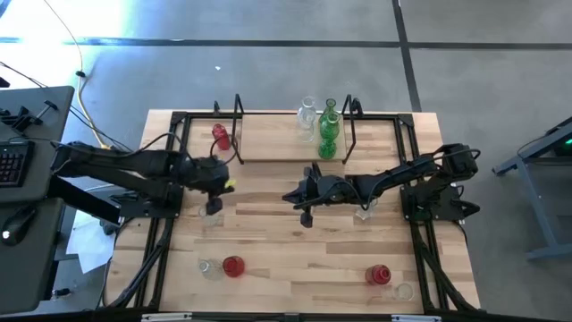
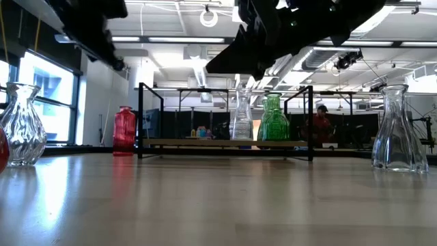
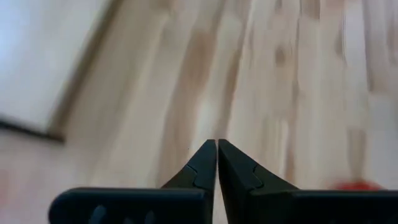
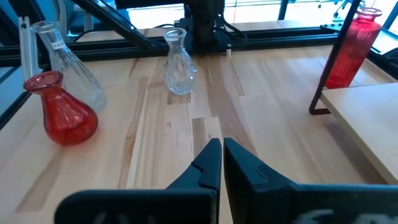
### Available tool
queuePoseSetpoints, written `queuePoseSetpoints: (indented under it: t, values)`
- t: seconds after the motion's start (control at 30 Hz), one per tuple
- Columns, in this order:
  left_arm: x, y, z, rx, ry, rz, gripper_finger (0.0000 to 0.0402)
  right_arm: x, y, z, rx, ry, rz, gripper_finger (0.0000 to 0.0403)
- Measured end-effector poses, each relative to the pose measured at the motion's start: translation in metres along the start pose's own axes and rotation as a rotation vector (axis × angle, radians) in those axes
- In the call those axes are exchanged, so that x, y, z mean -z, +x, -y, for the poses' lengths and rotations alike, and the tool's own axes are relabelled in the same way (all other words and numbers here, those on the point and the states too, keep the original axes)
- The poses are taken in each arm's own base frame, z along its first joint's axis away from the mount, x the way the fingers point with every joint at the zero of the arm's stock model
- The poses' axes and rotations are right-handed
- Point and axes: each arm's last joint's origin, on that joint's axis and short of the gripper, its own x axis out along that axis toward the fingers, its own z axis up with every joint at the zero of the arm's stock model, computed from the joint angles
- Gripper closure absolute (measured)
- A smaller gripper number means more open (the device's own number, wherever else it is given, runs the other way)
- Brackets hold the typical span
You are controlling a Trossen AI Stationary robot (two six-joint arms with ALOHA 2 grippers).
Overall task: Sort vases onto shelf
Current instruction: Put the top left transparent vase aligned with the other transparent vases on the shelf
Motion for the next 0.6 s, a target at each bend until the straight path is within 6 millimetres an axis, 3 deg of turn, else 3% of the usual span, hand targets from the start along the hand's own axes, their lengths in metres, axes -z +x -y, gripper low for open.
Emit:
queuePoseSetpoints:
  t: [0.33, 0.6]
  values:
    - [0.009, -0.035, 0.025, 0.035, -0.068, -0.313, 0.0290, 0.001, 0.000, 0.000, 0.001, -0.021, -0.013, 0.0403]
    - [0.014, -0.029, 0.034, -0.016, -0.133, -0.406, 0.0176, 0.002, 0.000, 0.000, 0.002, -0.030, -0.017, 0.0403]
